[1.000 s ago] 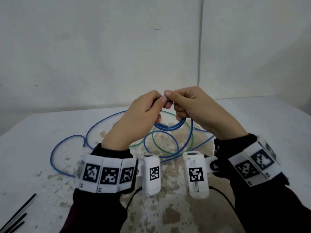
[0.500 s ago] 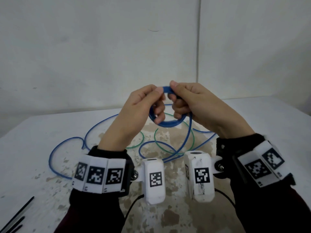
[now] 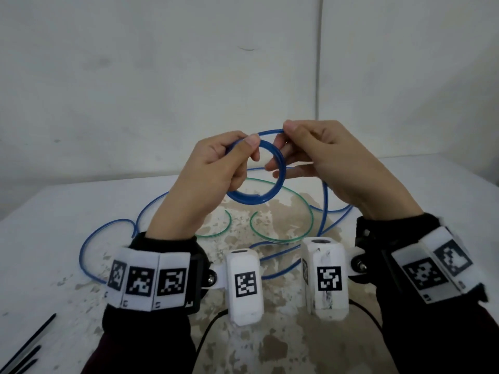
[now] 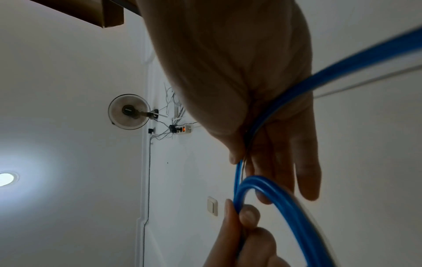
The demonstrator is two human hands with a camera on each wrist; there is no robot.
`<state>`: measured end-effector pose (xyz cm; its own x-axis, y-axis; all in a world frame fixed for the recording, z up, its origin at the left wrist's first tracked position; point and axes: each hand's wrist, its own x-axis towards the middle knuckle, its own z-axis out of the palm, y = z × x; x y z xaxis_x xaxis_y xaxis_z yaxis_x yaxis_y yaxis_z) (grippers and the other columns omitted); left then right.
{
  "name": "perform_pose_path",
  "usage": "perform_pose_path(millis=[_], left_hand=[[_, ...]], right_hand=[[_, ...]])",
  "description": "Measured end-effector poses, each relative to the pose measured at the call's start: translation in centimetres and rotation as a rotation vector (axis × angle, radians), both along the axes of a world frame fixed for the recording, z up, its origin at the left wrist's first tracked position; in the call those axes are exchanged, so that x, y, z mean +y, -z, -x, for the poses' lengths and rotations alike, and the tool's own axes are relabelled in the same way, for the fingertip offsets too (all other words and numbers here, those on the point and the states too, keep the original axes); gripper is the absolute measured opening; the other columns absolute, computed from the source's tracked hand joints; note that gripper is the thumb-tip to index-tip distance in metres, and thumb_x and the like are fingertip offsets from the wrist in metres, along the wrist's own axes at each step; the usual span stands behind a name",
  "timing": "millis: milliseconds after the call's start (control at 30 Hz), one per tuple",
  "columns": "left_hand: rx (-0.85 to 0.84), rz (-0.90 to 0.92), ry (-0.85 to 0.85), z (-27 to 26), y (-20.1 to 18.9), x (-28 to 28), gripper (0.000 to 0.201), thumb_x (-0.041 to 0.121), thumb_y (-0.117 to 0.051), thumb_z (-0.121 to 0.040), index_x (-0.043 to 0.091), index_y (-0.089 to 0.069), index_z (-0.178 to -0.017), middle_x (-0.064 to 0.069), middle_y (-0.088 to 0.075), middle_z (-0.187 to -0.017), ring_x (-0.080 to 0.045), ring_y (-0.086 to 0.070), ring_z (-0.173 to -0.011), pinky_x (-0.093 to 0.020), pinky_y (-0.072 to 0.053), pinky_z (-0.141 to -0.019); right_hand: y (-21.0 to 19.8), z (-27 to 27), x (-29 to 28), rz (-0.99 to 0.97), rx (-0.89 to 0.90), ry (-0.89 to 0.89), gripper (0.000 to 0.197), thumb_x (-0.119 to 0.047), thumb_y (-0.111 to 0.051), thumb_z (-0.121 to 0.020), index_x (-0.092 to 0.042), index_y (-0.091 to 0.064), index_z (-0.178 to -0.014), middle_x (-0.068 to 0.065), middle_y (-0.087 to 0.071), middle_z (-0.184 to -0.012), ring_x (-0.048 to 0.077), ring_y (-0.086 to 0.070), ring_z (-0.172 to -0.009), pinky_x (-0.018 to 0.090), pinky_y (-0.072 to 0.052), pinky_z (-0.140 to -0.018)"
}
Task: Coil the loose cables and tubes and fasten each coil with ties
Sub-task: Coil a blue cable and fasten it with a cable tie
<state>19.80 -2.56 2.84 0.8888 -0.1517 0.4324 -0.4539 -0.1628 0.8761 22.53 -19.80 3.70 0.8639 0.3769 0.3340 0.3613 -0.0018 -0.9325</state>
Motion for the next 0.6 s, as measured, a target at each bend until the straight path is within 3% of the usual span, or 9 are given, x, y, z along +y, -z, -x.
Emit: perform_pose_path(millis=[133,267,367,433,533,600], left_hand=[[-0.041,-0.057,-0.053,0.1,-0.2,1.1,0.03,0.022,-0.046,-0.099,0.006,-0.053,-0.075,0.009,-0.028,-0.047,-0.01,-0.02,-0.044,-0.017,-0.022,-0.044],[-0.071,0.123,-0.134,-0.2,0.3,-0.1,0.031,0.02,-0.043,-0.101,0.007,-0.049,-0.074,0.009,-0.026,-0.047,-0.008,-0.02,-0.044,-0.016,-0.022,-0.044],[-0.054,0.328,-0.141,-0.5,0.6,-1.1,0.031,0.022,-0.039,-0.102,0.009,-0.046,-0.075,0.01,-0.025,-0.049,-0.006,-0.02,-0.043,-0.016,-0.022,-0.044],[-0.026,0.425,-0.112,-0.7,0.6,-1.4,0.031,0.022,-0.037,-0.103,0.01,-0.045,-0.075,0.009,-0.023,-0.051,-0.006,-0.018,-0.043,-0.016,-0.019,-0.045],[0.072,0.485,-0.015,-0.8,0.4,-1.3,0.032,0.022,-0.034,-0.103,0.01,-0.045,-0.075,0.005,-0.023,-0.051,-0.009,-0.018,-0.044,-0.019,-0.018,-0.046],[0.158,0.426,0.056,-0.9,0.3,-0.8,0.032,0.022,-0.035,-0.101,0.01,-0.046,-0.073,0.003,-0.026,-0.049,-0.011,-0.025,-0.04,-0.019,-0.024,-0.044]], right_hand=[[0.2,0.2,0.0,0.078,0.025,-0.057,0.035,-0.024,-0.04,-0.101,-0.004,-0.067,-0.094,0.01,-0.075,-0.085,0.021,-0.072,-0.086,0.034,-0.058,-0.081],[0.6,-0.1,0.6,0.072,0.101,-0.16,0.037,-0.025,-0.036,-0.103,-0.007,-0.068,-0.102,0.009,-0.075,-0.093,0.022,-0.071,-0.093,0.037,-0.055,-0.09],[0.8,-0.4,0.8,0.013,0.125,-0.186,0.038,-0.025,-0.033,-0.103,-0.007,-0.066,-0.1,0.009,-0.074,-0.089,0.02,-0.069,-0.091,0.037,-0.054,-0.091],[0.9,-0.5,1.0,-0.045,0.14,-0.201,0.039,-0.025,-0.032,-0.103,-0.007,-0.063,-0.09,0.007,-0.071,-0.08,0.019,-0.067,-0.084,0.032,-0.055,-0.086],[1.0,-0.7,1.5,-0.147,0.148,-0.202,0.037,-0.024,-0.03,-0.104,-0.01,-0.051,-0.076,0.0,-0.052,-0.057,0.017,-0.057,-0.069,0.023,-0.051,-0.074],[1.0,-0.9,1.4,-0.147,0.146,-0.207,0.036,-0.025,-0.031,-0.104,-0.012,-0.047,-0.074,-0.006,-0.038,-0.052,0.017,-0.047,-0.064,0.023,-0.048,-0.074]])
